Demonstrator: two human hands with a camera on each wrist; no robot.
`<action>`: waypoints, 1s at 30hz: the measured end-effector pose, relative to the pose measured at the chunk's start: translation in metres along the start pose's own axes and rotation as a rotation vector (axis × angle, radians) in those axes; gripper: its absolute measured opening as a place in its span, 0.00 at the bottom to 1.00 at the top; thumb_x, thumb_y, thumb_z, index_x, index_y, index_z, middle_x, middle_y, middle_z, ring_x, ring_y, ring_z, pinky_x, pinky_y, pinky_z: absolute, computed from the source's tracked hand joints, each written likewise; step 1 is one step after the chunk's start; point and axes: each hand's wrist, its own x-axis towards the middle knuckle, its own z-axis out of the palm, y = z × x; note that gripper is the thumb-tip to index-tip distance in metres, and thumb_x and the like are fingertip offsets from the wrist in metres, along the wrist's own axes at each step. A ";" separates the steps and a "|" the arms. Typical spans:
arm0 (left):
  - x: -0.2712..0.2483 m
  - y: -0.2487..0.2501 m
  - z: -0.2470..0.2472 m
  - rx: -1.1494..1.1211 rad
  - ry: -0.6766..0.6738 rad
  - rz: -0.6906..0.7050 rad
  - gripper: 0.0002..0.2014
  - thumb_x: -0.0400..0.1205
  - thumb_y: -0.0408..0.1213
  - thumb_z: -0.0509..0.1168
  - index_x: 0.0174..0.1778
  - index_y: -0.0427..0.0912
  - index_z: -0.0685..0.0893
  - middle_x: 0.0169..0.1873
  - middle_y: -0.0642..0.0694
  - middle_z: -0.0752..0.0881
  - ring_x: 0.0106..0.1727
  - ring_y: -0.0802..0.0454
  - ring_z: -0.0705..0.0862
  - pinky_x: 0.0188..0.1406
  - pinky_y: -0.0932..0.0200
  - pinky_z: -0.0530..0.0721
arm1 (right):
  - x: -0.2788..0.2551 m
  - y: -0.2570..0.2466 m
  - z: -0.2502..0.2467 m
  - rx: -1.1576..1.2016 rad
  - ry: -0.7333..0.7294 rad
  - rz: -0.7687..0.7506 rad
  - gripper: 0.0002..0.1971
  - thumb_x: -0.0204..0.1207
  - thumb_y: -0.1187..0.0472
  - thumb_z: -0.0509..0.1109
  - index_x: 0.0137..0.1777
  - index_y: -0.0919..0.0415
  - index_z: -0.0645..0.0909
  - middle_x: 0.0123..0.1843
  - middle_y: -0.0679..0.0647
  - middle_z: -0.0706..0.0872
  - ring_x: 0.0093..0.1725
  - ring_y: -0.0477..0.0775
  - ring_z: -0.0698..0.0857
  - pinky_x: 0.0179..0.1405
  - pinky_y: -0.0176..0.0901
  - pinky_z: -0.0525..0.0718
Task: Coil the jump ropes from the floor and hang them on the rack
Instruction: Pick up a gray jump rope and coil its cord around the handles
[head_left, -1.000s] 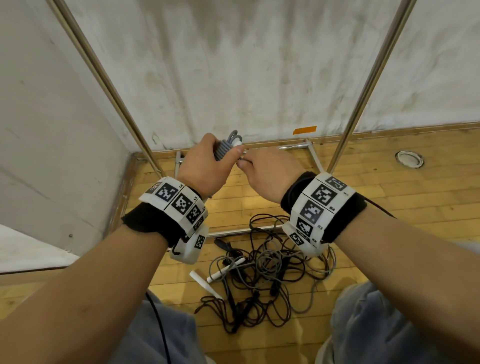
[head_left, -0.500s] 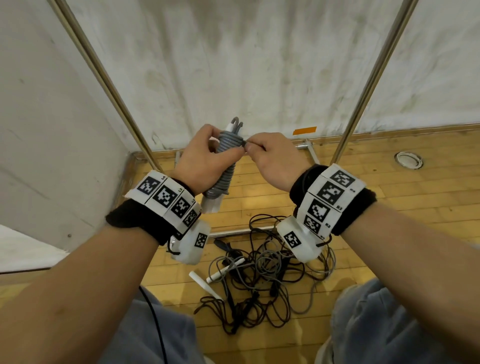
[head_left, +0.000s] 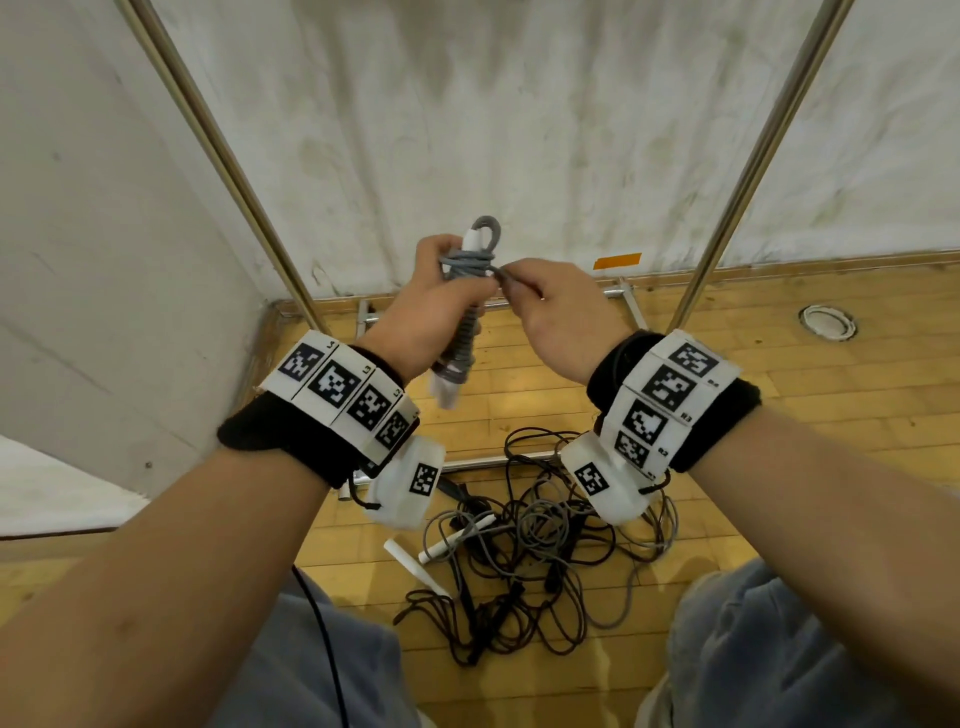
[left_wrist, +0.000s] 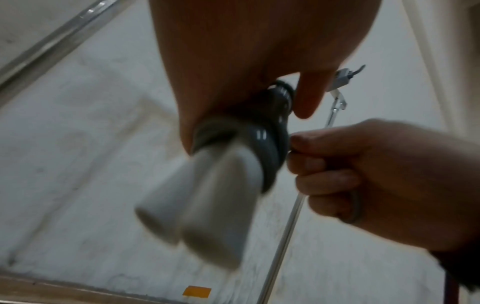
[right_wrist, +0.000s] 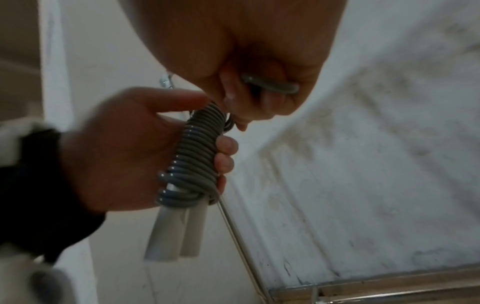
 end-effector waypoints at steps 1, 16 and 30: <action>0.000 0.001 -0.001 -0.046 -0.043 -0.047 0.21 0.72 0.34 0.66 0.57 0.50 0.68 0.40 0.43 0.77 0.39 0.46 0.78 0.43 0.48 0.79 | 0.001 0.000 -0.002 0.029 0.020 0.021 0.10 0.83 0.64 0.57 0.43 0.57 0.78 0.29 0.43 0.73 0.28 0.41 0.70 0.25 0.30 0.63; -0.005 0.002 -0.007 0.183 -0.063 0.080 0.12 0.78 0.35 0.70 0.55 0.44 0.77 0.41 0.45 0.81 0.36 0.55 0.83 0.35 0.55 0.84 | 0.001 0.004 -0.007 -0.129 -0.021 0.001 0.13 0.84 0.58 0.56 0.41 0.59 0.77 0.31 0.47 0.76 0.32 0.43 0.73 0.27 0.32 0.66; -0.008 0.006 -0.002 0.045 -0.285 -0.060 0.18 0.85 0.26 0.55 0.69 0.46 0.64 0.44 0.38 0.79 0.44 0.45 0.82 0.47 0.51 0.85 | 0.004 0.007 -0.013 -0.116 -0.023 0.031 0.09 0.83 0.63 0.57 0.41 0.54 0.74 0.30 0.41 0.72 0.30 0.41 0.71 0.27 0.27 0.66</action>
